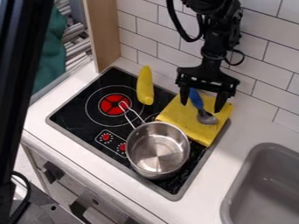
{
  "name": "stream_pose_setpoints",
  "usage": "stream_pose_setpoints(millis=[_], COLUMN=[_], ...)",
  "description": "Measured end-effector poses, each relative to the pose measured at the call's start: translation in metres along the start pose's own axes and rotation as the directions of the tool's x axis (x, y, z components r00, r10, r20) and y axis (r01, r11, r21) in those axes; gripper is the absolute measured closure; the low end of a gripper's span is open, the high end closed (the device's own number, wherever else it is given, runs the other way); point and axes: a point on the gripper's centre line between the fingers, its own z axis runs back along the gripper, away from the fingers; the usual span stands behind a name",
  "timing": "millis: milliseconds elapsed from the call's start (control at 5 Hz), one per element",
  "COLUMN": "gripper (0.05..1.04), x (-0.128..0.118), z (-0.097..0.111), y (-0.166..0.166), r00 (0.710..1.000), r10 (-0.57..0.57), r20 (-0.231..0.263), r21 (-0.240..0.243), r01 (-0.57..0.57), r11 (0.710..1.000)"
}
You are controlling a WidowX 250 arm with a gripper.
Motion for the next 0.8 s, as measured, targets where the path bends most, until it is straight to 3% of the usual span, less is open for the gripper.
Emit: stream_pose_setpoints(millis=[400,600,800], gripper=[0.077,0.132,0.418], x=[0.0126,0.0129,0.0127], z=[-0.0099,-0.0162,-0.0162], y=[0.0143,0.0135,0.0131], r00=[0.999,1.0,1.0], r10=[0.027,0.018,0.009], r20=[0.029,0.023,0.022], r21=[0.018,0.01,0.008], r01=[-0.028,-0.018,-0.009], r11=[0.999,1.0,1.0])
